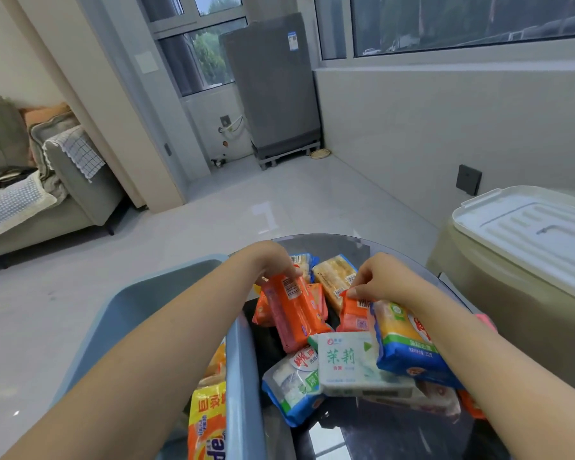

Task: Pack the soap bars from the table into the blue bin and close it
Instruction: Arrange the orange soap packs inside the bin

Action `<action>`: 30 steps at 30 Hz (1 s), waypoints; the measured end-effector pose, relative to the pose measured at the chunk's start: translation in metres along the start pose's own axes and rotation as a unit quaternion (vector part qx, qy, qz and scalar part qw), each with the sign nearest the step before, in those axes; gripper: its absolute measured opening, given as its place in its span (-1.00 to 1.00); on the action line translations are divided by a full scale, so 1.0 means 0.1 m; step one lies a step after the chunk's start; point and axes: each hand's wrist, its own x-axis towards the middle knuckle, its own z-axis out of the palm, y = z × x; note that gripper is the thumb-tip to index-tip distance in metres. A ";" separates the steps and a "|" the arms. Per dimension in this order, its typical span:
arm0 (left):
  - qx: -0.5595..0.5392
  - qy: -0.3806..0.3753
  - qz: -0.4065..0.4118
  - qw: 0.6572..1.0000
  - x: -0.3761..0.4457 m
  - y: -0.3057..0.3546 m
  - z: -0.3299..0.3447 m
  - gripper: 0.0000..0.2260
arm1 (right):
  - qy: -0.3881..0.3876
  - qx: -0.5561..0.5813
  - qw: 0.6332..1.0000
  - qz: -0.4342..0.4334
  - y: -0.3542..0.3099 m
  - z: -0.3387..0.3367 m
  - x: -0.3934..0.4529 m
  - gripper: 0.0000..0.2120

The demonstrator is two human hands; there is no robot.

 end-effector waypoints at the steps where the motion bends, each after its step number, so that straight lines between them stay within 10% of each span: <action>1: -0.018 -0.007 0.001 1.000 -0.01 0.00 0.00 -0.52 | 0.001 -0.008 1.000 -0.003 0.00 0.01 0.01 -0.87; 14: -0.096 -0.037 0.095 0.990 -0.08 -0.06 -0.08 -0.74 | 0.075 0.036 0.996 -0.033 0.09 0.11 0.13 -0.95; 30: -0.322 0.231 0.284 0.873 -0.99 -0.48 -0.62 -0.93 | 0.208 0.282 0.916 -0.196 -0.49 -0.14 -0.26 -0.82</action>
